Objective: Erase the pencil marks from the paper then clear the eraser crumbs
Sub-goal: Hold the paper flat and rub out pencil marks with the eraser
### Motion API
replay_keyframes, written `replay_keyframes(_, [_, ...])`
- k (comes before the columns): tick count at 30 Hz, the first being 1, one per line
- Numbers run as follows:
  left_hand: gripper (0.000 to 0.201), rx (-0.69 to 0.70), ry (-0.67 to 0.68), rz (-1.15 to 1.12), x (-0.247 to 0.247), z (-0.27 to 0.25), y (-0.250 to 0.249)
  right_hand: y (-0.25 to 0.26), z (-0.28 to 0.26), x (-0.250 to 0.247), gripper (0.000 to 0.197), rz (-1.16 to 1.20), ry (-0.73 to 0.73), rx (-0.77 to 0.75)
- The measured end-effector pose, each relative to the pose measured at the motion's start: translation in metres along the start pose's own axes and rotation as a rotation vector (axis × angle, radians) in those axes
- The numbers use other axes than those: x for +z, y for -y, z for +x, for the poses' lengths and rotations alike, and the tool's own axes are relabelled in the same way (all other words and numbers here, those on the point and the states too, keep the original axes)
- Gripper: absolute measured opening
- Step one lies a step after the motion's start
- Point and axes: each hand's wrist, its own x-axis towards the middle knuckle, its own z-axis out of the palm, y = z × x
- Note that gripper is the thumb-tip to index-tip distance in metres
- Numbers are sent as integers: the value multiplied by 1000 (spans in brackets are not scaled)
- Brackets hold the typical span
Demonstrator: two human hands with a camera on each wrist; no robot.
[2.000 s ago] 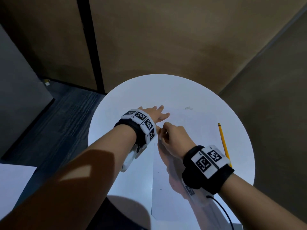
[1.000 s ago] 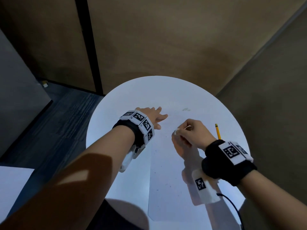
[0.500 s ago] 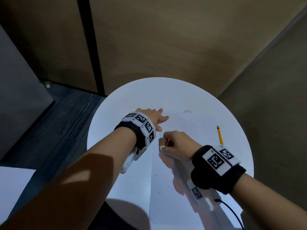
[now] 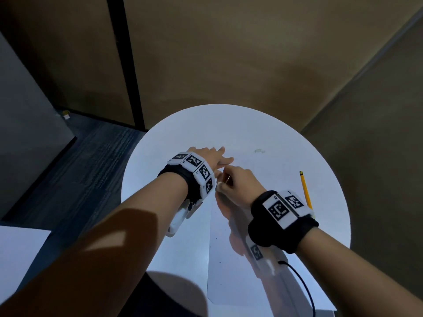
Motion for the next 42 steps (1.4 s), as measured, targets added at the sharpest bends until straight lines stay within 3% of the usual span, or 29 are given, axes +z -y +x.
replay_keyframes(5, [63, 15, 9, 2, -2, 0, 1, -2, -12, -2, 19, -52, 186, -15])
replay_keyframes(10, [59, 11, -21, -8, 1, -2, 0, 0, -1, 3, 5, 27, -20, 24])
replay_keyframes(14, [59, 14, 21, 17, -3, -1, 0, 2, -11, 3, 6, -37, 174, -36])
replay_keyframes(19, [57, -15, -25, -14, 2, 2, 1, 2, 1, 3, 12, 12, -22, 20])
replay_keyframes(24, [60, 3, 12, 13, 0, 4, 4, 5, -10, -1, 6, -52, 158, -48])
replay_keyframes(28, [59, -5, -24, 3, 3, 5, 3, 5, 1, 2, 10, 18, 17, 0])
replay_keyframes(31, [60, 14, -6, 8, 2, 5, 5, 1, -4, 10, 8, 22, 146, -17])
replay_keyframes(33, [63, 26, -2, 0, 1, 4, 6, -6, -6, -1, 7, 167, 224, 56])
replay_keyframes(36, [65, 25, -29, -18, 2, 4, 6, -27, 2, -23, 9, 479, -23, 212])
replay_keyframes(38, [65, 19, -31, -21, 2, 4, 6, -39, 4, -35, 10, 515, -146, 260])
replay_keyframes(42, [64, 15, -36, -11, 1, 5, 4, -47, -2, -33, 7, 287, -73, 206])
